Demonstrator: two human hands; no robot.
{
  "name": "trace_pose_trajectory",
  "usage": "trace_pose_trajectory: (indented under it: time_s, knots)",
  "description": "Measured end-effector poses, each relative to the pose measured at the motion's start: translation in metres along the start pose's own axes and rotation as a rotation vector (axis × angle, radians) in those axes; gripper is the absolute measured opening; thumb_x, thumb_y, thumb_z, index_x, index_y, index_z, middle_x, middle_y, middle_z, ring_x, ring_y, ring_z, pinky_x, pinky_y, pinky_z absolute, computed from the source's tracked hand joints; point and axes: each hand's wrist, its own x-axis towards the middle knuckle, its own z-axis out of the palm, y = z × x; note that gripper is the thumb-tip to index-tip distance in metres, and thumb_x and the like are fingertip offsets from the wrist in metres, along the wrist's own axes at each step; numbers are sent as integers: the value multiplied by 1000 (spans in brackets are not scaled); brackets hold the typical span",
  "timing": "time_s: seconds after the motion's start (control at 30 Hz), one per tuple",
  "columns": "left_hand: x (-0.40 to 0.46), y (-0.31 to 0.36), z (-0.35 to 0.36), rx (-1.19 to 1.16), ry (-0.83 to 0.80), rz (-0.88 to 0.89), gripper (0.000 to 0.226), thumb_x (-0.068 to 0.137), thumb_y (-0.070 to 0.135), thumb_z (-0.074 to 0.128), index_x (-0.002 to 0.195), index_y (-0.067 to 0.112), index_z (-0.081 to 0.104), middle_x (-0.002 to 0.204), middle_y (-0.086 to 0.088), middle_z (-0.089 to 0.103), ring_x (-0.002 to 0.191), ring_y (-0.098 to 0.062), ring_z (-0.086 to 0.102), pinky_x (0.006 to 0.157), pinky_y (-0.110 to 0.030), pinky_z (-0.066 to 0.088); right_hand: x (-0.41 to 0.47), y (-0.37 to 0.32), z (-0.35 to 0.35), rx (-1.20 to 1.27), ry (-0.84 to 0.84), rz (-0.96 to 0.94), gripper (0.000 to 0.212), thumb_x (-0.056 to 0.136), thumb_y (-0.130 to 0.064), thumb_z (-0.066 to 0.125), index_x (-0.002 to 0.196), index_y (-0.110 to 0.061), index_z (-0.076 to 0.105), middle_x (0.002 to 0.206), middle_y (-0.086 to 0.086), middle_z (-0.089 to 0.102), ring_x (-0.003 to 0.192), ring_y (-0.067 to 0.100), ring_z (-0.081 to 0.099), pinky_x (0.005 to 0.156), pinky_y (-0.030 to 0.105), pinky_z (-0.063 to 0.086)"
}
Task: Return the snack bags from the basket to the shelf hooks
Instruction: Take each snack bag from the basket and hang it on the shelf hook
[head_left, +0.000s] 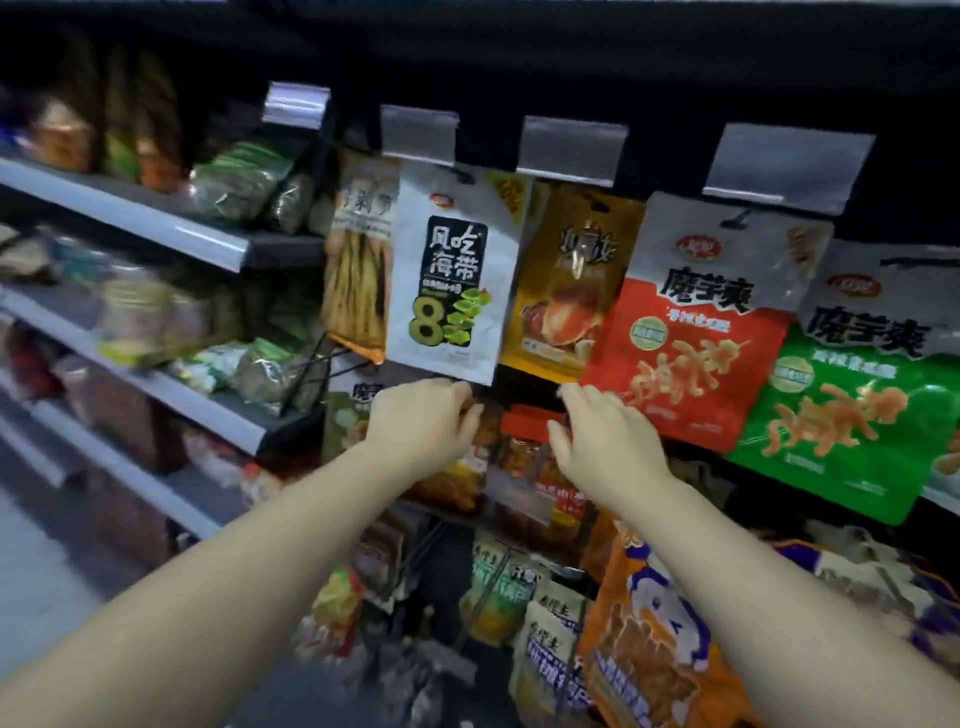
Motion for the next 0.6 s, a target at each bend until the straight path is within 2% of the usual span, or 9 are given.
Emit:
trace_pose_trajectory:
  time_s: [0.1,0.2,0.27,0.33,0.4,0.47,0.53,0.6]
  knots:
    - [-46,-42,5,44,-87,-83,34,97,47,37,102,21,59,95,-2,67,88,-28,66,56,-29,39,-13,-42,21,34,-64,-61,40,98,-36,40,132,-16,41,124,6,55,116,29,51,88,39,44]
    - [-93,-82,11,41,-167,-150,33,97,46,37,106,24,60,88,-2,66,74,-28,63,51,-27,38,-29,-86,44,77,-123,-98,37,98,-35,41,129,-15,43,123,7,55,116,30,50,88,39,44]
    - [-124,-104,16,40,-200,-176,31,97,46,37,96,22,56,81,0,62,62,-26,53,48,-26,35,-40,-116,60,113,-187,-107,38,99,-35,40,131,-15,42,126,6,54,118,28,49,90,39,43]
    - [-158,-118,25,43,-253,-199,28,97,45,38,88,22,50,76,1,56,60,-25,46,48,-24,32,-53,-143,80,137,-239,-128,38,100,-36,39,132,-15,42,127,6,54,119,28,49,91,39,43]
    - [-189,-128,39,79,-309,-200,31,97,44,39,89,19,56,74,2,56,61,-25,50,47,-22,29,-68,-168,105,159,-289,-153,39,100,-35,39,133,-15,41,128,6,53,120,28,48,92,39,42]
    - [-221,-137,58,113,-388,-198,33,97,42,37,93,19,60,79,1,60,70,-27,61,46,-22,28,-88,-187,133,158,-336,-186,37,100,-34,39,131,-13,43,127,7,54,120,29,47,93,40,41]
    - [-258,-144,84,120,-480,-209,32,97,41,37,98,20,61,89,-1,67,79,-30,66,51,-25,37,-109,-201,166,140,-367,-224,33,98,-32,40,124,-12,46,123,9,56,118,30,48,92,41,41]
    - [-296,-147,115,106,-563,-241,31,97,38,38,100,18,61,91,-4,68,79,-31,66,57,-29,43,-133,-210,205,149,-408,-269,32,97,-28,44,122,-8,49,120,12,58,116,33,49,92,43,41]
